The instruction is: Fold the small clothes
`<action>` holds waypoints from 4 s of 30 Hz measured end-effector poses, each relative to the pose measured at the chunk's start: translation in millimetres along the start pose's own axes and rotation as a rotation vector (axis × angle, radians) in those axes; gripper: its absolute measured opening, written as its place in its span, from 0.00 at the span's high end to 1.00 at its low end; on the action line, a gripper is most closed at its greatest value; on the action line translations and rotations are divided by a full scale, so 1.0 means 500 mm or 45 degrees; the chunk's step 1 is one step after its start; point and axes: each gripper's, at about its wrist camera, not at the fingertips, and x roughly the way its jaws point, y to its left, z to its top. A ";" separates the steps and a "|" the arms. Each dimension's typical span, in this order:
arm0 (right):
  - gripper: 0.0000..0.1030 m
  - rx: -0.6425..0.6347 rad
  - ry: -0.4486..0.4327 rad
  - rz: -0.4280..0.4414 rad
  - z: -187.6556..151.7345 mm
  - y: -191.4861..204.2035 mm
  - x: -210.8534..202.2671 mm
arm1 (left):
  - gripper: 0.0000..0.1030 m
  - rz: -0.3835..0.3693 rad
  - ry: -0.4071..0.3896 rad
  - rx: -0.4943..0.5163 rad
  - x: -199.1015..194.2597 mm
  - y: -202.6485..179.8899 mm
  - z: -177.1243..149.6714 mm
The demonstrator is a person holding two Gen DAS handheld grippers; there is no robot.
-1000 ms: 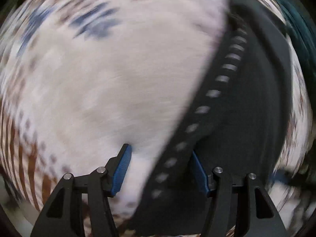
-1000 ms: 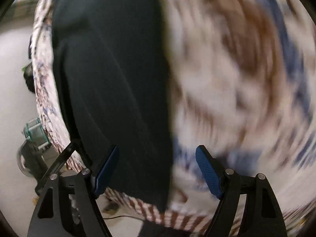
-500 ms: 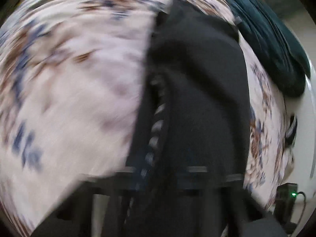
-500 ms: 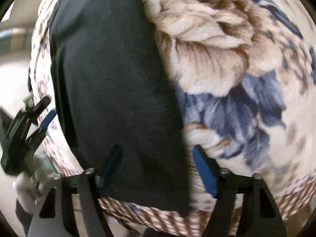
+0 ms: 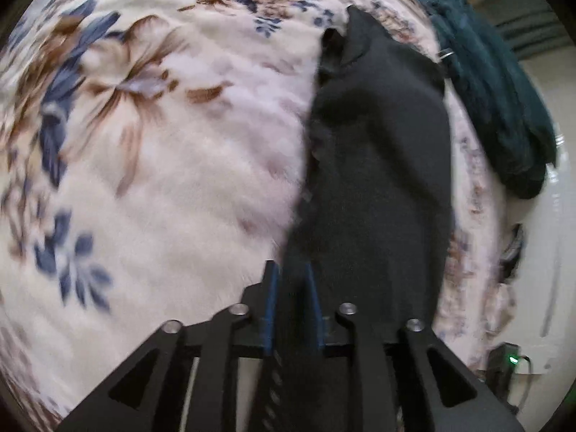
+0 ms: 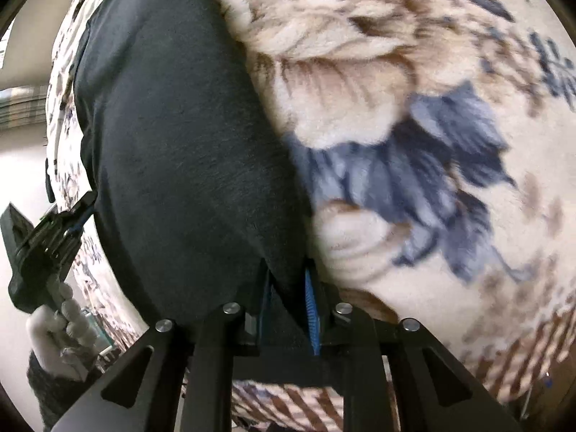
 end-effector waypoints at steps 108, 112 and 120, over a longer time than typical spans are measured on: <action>0.93 -0.068 -0.105 0.587 -0.131 0.081 -0.057 | 0.90 -0.312 -0.165 0.073 -0.169 -0.018 -0.265; 0.93 -0.077 -0.220 0.667 -0.083 0.146 -0.157 | 0.90 -0.390 -0.259 0.088 -0.206 -0.076 -0.168; 0.93 -0.124 -0.433 0.685 0.092 0.299 -0.308 | 0.90 -0.468 -0.355 0.123 -0.214 -0.172 0.095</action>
